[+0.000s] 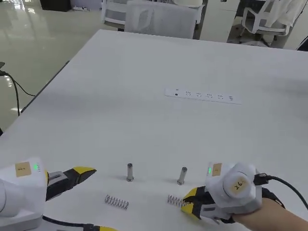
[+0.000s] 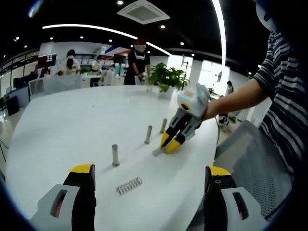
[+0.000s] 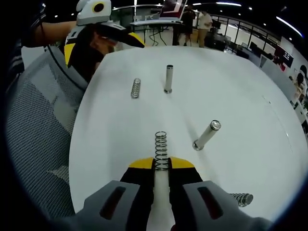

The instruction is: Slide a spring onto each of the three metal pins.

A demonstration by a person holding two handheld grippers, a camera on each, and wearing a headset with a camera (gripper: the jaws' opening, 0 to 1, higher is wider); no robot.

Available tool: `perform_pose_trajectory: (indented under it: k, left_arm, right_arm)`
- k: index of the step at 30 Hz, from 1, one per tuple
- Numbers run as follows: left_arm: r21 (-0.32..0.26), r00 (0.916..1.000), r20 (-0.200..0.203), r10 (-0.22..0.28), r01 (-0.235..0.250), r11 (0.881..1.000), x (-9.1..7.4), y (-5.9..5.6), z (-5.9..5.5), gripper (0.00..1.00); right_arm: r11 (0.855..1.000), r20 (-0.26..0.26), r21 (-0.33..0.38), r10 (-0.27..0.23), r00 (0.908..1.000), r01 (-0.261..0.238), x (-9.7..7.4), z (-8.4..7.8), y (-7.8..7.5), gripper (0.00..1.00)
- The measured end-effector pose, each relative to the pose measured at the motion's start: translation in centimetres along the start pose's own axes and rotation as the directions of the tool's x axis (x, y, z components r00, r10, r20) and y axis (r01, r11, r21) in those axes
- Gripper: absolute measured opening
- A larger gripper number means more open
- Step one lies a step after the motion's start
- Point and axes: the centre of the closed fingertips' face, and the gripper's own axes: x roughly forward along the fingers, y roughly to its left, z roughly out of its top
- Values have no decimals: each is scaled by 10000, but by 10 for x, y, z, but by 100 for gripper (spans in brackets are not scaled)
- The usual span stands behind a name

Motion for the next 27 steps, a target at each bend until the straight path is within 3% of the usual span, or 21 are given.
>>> perform_pose_trajectory:
  k: [4, 14, 20, 24, 27]
  left_arm:
    - [50, 9999, -30, -110, 110, 9999, 4, -2, 3, 90]
    - [262, 9933, -289, -1117, 1125, 9933, 29, -20, 4, 80]
    - [631, 9840, -436, -1730, 1755, 9824, 54, -30, 9, 73]
    - [628, 9769, -329, -2113, 2130, 9750, 68, -39, 14, 70]
    - [898, 9674, -623, -2453, 2502, 9640, 77, -48, 10, 65]
  right_arm:
    - [9996, 28, -282, 8, 10000, -8, -8, 0, 1, 8]
    - [9971, 433, -763, -22, 9991, 55, -42, 8, 6, 8]
    - [9939, 561, -1100, 46, 9984, 16, -54, 13, 14, 8]
    - [9915, 660, -1302, 159, 9977, -72, -58, 16, 21, 7]
    - [9865, 563, -1622, 308, 9979, -213, -59, 16, 26, 7]
